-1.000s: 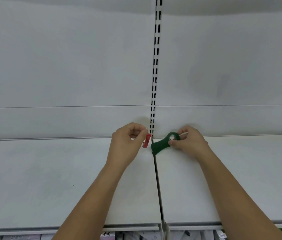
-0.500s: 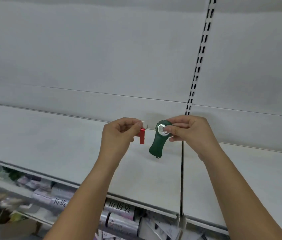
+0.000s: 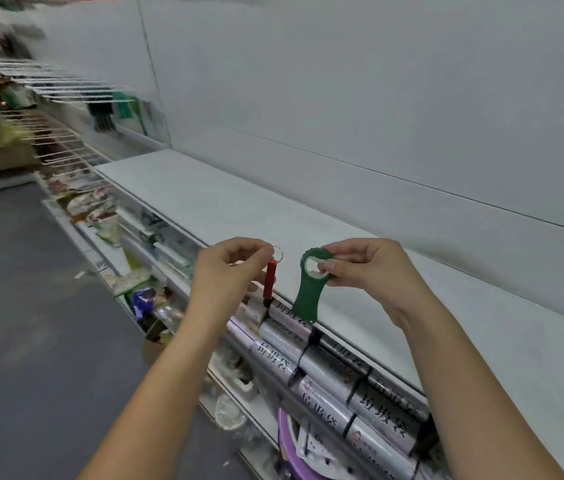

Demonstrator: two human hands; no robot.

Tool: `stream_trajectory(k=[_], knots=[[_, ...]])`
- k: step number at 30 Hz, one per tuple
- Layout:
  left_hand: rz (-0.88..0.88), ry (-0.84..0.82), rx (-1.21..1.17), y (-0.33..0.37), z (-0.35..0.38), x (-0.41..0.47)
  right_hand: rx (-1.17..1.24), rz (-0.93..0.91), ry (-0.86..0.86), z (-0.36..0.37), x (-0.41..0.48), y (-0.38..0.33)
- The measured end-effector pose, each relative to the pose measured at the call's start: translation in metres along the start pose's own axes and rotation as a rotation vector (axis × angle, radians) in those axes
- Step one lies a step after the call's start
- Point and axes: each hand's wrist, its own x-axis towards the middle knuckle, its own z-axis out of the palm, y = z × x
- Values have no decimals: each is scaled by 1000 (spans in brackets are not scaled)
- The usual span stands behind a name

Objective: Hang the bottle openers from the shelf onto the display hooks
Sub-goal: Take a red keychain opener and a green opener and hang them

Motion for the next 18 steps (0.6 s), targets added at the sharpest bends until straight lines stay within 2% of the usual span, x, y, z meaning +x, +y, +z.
stream_trajectory(k=[12, 18], knots=[[-34, 241, 60, -52, -240, 71, 4, -5, -161, 255, 106, 6], [-54, 375, 97, -73, -337, 94, -34, 9, -299, 362, 143, 1]])
